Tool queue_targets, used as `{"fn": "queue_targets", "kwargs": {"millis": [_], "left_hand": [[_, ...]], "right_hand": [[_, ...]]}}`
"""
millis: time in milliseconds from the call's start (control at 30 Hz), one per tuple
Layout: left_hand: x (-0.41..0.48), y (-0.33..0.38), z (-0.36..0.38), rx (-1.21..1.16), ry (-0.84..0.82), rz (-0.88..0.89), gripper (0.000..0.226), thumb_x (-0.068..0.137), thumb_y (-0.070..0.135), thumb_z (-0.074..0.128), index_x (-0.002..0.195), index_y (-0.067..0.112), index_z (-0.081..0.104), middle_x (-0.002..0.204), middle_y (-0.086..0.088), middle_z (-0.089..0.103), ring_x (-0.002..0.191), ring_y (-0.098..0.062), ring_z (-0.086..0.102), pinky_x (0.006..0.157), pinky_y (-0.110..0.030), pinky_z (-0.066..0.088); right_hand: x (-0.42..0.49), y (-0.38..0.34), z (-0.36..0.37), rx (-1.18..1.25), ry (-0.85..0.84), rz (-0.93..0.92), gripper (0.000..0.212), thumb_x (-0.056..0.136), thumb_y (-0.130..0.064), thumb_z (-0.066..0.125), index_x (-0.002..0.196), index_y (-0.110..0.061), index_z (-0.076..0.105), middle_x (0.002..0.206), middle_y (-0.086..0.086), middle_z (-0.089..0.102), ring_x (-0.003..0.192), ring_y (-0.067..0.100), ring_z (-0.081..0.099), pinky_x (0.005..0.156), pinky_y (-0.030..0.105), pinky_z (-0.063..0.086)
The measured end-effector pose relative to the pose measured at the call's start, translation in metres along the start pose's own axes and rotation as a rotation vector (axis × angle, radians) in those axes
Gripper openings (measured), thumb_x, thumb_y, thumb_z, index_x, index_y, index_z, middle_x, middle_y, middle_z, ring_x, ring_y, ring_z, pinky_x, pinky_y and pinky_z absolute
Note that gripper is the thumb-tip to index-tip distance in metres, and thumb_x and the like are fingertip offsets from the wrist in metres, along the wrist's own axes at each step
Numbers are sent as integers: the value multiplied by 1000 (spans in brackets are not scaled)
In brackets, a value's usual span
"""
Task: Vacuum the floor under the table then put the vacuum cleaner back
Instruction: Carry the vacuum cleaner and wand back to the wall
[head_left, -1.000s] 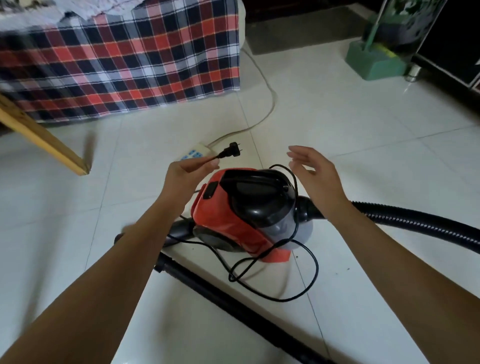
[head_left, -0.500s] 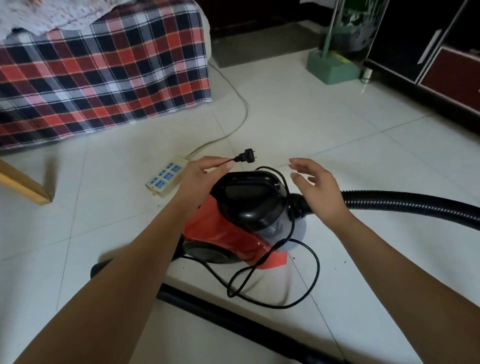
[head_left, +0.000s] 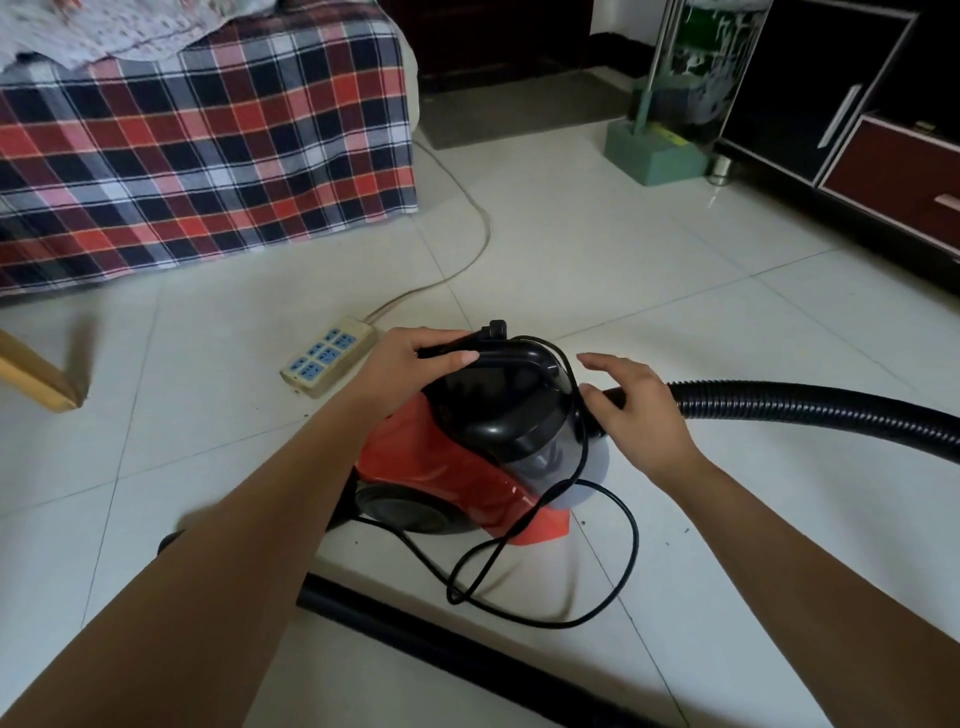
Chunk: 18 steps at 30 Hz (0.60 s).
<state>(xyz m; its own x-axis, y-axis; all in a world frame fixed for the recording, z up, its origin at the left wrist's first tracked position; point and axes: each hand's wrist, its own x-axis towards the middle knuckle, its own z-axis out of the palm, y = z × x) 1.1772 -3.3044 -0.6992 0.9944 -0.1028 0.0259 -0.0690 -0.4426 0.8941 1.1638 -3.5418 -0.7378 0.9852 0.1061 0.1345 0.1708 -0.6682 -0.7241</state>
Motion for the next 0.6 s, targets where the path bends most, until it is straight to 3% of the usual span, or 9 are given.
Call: {"fn": "queue_targets", "kwargs": {"millis": [133,233,333,467,533,600], "left_hand": [[3,-4,-2,58,-22,-5,41,82,8,70,122,10,62,93,17,62,76,23,58,66,2,41],[5,-7,-1,96,0,14,40,81,10,71,121,12,64,93,15,63,75,24,57,67,3,41],[8,-11,-1,133,23,0,39,79,17,73,117,19,67,95,16,66,77,19,58,69,2,42],[11,-12,4,199,81,-37,40,77,29,75,116,28,67,99,19,64,81,14,55,68,5,39],[14,-11,8,243,101,-61,40,76,35,74,116,32,67,98,20,66,79,13,55,65,4,39],[16,-11,11,285,119,-81,40,76,41,73,116,36,66,103,19,69,88,7,58,77,-6,44]], "right_hand": [[-1,10,3,-208,-83,-64,49,92,-42,53,133,-15,52,130,4,57,124,24,44,106,28,26],[-2,16,8,-358,-135,-132,75,81,-67,35,136,-17,48,128,1,58,124,21,46,114,34,17],[-1,17,9,-400,-123,-151,80,77,-68,31,138,-18,45,131,1,55,128,18,41,116,32,3],[6,21,6,-405,-118,-163,87,73,-70,19,138,-17,45,134,3,53,133,19,36,116,35,4],[9,23,7,-404,-115,-147,72,84,-64,30,137,-17,46,136,1,52,138,18,31,117,34,3],[11,25,9,-399,-102,-130,51,95,-44,44,138,-16,45,141,1,48,141,18,25,117,33,2]]}}
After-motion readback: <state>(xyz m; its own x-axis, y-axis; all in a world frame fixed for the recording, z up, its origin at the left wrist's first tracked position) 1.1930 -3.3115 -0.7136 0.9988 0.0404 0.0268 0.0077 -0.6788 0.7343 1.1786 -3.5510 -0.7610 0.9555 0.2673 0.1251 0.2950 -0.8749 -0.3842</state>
